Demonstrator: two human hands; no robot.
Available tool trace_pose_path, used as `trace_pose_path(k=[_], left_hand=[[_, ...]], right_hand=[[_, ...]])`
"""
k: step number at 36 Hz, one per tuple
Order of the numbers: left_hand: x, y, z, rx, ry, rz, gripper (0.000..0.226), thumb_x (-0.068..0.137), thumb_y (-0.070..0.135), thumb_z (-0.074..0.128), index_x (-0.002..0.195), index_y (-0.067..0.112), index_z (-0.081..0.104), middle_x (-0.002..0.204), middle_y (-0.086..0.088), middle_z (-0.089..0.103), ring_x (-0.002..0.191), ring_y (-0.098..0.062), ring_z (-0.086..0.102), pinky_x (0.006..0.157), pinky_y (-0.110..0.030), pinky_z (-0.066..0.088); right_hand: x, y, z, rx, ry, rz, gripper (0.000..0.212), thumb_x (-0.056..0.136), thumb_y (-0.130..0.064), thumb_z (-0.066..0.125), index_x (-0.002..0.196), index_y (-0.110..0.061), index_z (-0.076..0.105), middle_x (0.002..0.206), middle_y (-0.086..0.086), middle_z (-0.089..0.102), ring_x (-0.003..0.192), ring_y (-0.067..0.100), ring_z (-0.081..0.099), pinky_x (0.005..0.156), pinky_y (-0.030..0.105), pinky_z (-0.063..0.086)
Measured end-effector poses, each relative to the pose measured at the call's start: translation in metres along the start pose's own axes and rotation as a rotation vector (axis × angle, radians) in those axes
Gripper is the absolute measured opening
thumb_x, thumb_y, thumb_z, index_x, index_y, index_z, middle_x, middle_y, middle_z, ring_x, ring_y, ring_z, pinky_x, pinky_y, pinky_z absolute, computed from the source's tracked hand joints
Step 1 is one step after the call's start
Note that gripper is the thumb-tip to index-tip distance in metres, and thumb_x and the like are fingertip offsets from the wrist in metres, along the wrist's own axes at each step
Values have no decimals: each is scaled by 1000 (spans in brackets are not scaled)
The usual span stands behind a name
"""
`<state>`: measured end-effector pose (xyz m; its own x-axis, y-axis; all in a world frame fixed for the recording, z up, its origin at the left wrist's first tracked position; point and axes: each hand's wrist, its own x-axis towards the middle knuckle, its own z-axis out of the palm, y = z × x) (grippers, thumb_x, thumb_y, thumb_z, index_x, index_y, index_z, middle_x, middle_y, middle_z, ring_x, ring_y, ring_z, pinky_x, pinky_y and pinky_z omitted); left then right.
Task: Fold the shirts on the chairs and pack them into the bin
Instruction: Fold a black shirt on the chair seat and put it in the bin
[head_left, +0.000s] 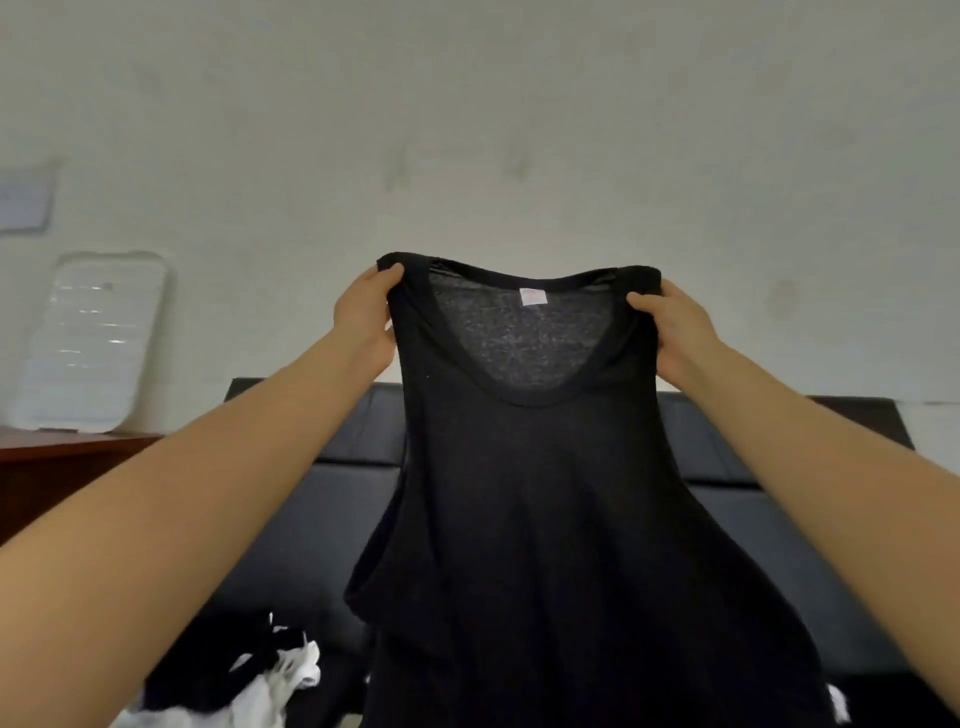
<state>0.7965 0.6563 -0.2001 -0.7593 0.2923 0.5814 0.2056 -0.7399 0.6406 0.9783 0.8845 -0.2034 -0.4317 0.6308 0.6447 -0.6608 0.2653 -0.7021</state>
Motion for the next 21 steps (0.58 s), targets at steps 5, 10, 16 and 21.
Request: trace_pose_path(k=[5,10,16,21], left_hand=[[17,-90,-39,55,88,-233,29,95,15,59,122,5,62,117,-13,67,106,-27,65,93,-43,54],[19,-185,-85,239,171,-413,27,92,10,61,118,4,61,106,-12,68,80,-22,65,63,-34,54],[-8,-303,-146,462,212,-616,9,95,11,56,102,17,59,83,1,59,69,-10,53,52,-21,39],[-47,-381,-189,618,148,-728,8,99,14,51,103,20,55,99,-2,59,88,-15,57,72,-26,47]], right_hand=[[-6,91,-27,-242,34,136,29,94,-2,53,119,-14,63,102,1,67,89,13,64,63,19,52],[-10,175,-59,-513,64,341,19,93,1,57,97,-17,61,76,1,54,56,9,45,31,12,27],[-30,305,-98,-504,164,710,18,88,9,60,87,-7,52,88,9,52,64,15,62,35,20,48],[-79,386,-120,-532,49,911,23,94,-8,59,118,-10,57,115,13,60,81,21,65,52,20,55]])
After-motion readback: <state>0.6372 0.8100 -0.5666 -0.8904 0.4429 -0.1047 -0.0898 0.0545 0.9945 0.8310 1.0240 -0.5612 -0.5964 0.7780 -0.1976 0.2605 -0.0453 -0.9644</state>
